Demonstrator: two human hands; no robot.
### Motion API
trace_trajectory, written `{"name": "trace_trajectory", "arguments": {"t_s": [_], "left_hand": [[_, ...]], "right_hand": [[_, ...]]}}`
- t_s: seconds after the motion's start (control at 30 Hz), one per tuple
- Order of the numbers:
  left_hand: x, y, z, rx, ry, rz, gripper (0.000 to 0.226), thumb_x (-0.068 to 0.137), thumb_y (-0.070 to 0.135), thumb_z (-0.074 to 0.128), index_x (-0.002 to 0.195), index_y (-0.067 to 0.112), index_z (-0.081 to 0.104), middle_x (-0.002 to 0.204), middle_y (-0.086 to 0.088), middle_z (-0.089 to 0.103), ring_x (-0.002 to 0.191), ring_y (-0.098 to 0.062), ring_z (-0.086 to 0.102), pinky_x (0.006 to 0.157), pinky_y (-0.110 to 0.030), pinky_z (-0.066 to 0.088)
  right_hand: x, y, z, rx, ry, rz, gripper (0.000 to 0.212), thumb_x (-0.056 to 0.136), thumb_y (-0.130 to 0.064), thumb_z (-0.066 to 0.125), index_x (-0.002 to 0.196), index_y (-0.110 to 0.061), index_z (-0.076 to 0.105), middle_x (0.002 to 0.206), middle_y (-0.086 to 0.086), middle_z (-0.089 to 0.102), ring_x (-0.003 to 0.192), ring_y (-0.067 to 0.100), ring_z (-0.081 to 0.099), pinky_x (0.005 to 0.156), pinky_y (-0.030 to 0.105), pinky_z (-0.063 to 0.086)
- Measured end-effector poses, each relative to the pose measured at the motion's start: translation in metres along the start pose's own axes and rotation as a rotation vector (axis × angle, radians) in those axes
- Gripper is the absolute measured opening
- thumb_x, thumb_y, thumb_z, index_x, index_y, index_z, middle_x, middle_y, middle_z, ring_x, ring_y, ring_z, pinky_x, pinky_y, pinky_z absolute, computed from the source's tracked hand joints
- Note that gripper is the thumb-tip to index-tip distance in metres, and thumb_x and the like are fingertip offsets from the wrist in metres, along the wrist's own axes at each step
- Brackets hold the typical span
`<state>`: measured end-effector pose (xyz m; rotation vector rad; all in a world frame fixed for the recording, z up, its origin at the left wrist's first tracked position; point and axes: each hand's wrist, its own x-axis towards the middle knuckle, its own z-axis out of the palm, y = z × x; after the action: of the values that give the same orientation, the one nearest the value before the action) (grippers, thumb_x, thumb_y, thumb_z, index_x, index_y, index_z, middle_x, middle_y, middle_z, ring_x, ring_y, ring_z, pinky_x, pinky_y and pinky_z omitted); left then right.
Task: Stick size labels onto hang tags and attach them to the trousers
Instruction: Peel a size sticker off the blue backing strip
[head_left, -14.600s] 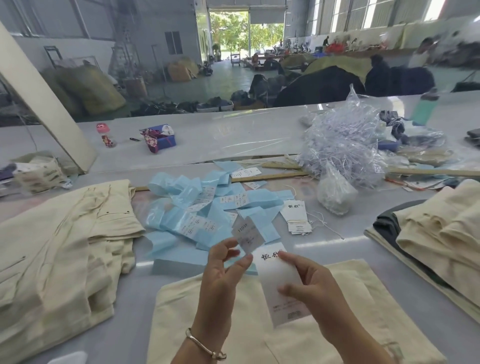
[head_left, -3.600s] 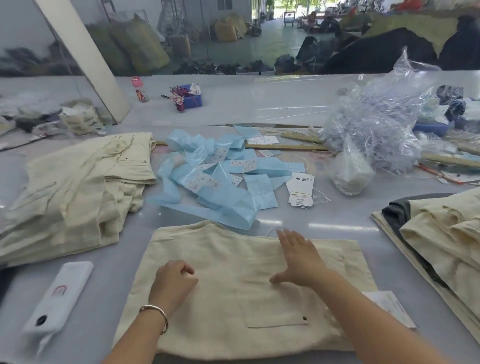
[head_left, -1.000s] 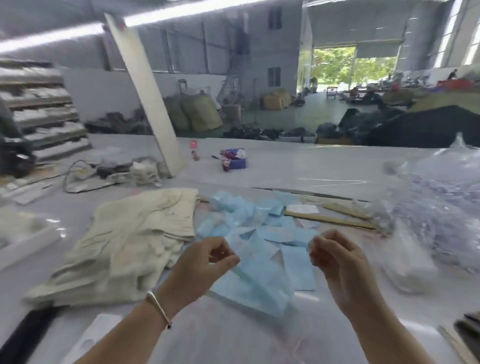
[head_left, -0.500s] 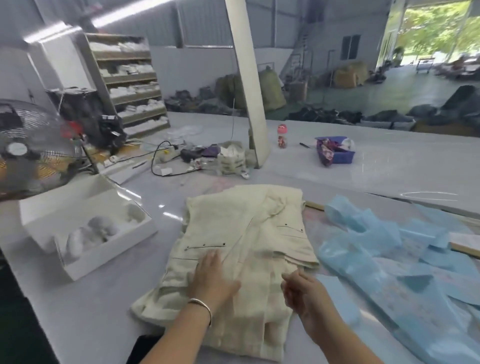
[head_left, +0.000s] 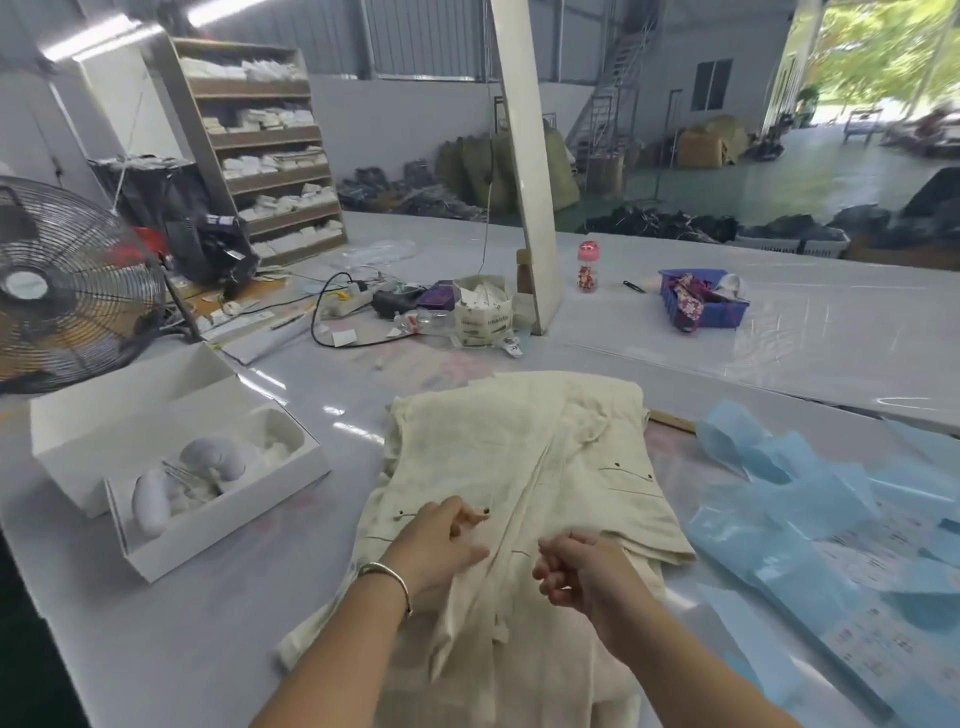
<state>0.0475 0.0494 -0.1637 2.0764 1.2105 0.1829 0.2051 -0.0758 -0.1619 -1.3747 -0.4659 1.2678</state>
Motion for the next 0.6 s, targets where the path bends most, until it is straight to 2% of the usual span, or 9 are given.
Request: {"name": "trace_trajectory", "arguments": {"t_s": [0.03, 0.1, 0.2, 0.27, 0.37, 0.43, 0.5, 0.57, 0.6], "left_hand": [[-0.001, -0.001, 0.003, 0.048, 0.013, -0.008, 0.047, 0.073, 0.046, 0.075, 0.114, 0.035, 0.054, 0.11, 0.007, 0.047, 0.094, -0.005, 0.052, 0.083, -0.019, 0.043], [-0.003, 0.005, 0.008, 0.175, 0.069, -0.005, 0.066, 0.064, 0.057, 0.073, 0.121, 0.035, 0.047, 0.11, 0.01, 0.044, 0.101, -0.01, 0.054, 0.081, -0.023, 0.043], [-0.001, 0.02, 0.01, 0.45, 0.095, -0.023, 0.074, 0.067, 0.051, 0.067, 0.13, 0.025, 0.037, 0.114, -0.002, 0.05, 0.1, -0.024, 0.058, 0.074, -0.03, 0.046], [0.003, 0.026, 0.011, 0.53, 0.067, -0.036, 0.079, 0.069, 0.049, 0.067, 0.135, 0.023, 0.034, 0.117, -0.007, 0.053, 0.102, -0.027, 0.059, 0.073, -0.031, 0.046], [0.006, 0.027, 0.01, 0.515, 0.098, -0.027, 0.065, 0.07, 0.056, 0.064, 0.122, 0.02, 0.047, 0.117, -0.002, 0.062, 0.105, -0.024, 0.061, 0.077, -0.031, 0.047], [0.007, 0.027, 0.01, 0.433, 0.123, -0.053, 0.073, 0.068, 0.073, 0.06, 0.12, 0.021, 0.053, 0.118, 0.004, 0.064, 0.108, -0.021, 0.061, 0.08, -0.03, 0.047], [0.011, 0.032, 0.014, 0.466, 0.137, -0.07, 0.08, 0.066, 0.081, 0.057, 0.117, 0.019, 0.057, 0.113, 0.003, 0.065, 0.105, -0.021, 0.062, 0.076, -0.029, 0.046], [0.014, 0.04, 0.02, 0.59, 0.154, -0.05, 0.065, 0.075, 0.071, 0.06, 0.111, 0.017, 0.06, 0.11, -0.003, 0.066, 0.103, -0.024, 0.063, 0.073, -0.029, 0.045], [0.016, 0.044, 0.022, 0.65, 0.154, -0.033, 0.052, 0.082, 0.057, 0.061, 0.113, 0.014, 0.061, 0.114, -0.006, 0.065, 0.107, -0.026, 0.063, 0.076, -0.03, 0.046]], "right_hand": [[0.002, 0.0, 0.002, -0.011, -0.006, 0.006, 0.016, 0.088, -0.002, 0.06, 0.073, -0.006, 0.057, 0.061, 0.013, 0.058, 0.047, 0.018, 0.048, 0.046, 0.024, 0.039], [0.006, 0.003, 0.005, -0.034, -0.011, 0.02, 0.012, 0.087, -0.002, 0.06, 0.076, -0.005, 0.058, 0.062, 0.012, 0.058, 0.047, 0.017, 0.048, 0.045, 0.023, 0.039], [0.01, 0.01, 0.01, -0.058, -0.007, 0.04, 0.007, 0.086, -0.002, 0.059, 0.08, -0.005, 0.059, 0.061, 0.011, 0.058, 0.045, 0.015, 0.048, 0.044, 0.022, 0.037], [0.013, 0.012, 0.013, -0.066, 0.02, 0.037, 0.006, 0.086, 0.0, 0.059, 0.082, -0.004, 0.058, 0.06, 0.011, 0.058, 0.044, 0.015, 0.047, 0.043, 0.022, 0.036], [0.016, 0.011, 0.016, -0.102, 0.084, 0.035, 0.007, 0.086, 0.002, 0.057, 0.083, -0.003, 0.057, 0.057, 0.011, 0.056, 0.041, 0.015, 0.046, 0.042, 0.022, 0.035], [0.016, 0.01, 0.021, -0.171, 0.126, 0.028, 0.011, 0.085, 0.007, 0.052, 0.086, -0.001, 0.06, 0.055, 0.01, 0.055, 0.039, 0.014, 0.046, 0.04, 0.021, 0.034], [0.016, 0.009, 0.026, -0.275, 0.165, 0.007, 0.025, 0.081, 0.011, 0.044, 0.087, -0.003, 0.063, 0.056, 0.009, 0.055, 0.04, 0.012, 0.047, 0.038, 0.019, 0.034], [0.013, 0.012, 0.032, -0.395, 0.181, -0.014, 0.033, 0.078, 0.011, 0.041, 0.094, -0.006, 0.065, 0.066, 0.008, 0.059, 0.05, 0.013, 0.05, 0.043, 0.02, 0.036], [0.011, 0.015, 0.034, -0.439, 0.183, -0.033, 0.036, 0.078, 0.01, 0.042, 0.101, -0.008, 0.065, 0.073, 0.008, 0.06, 0.056, 0.014, 0.052, 0.048, 0.02, 0.038]]}}
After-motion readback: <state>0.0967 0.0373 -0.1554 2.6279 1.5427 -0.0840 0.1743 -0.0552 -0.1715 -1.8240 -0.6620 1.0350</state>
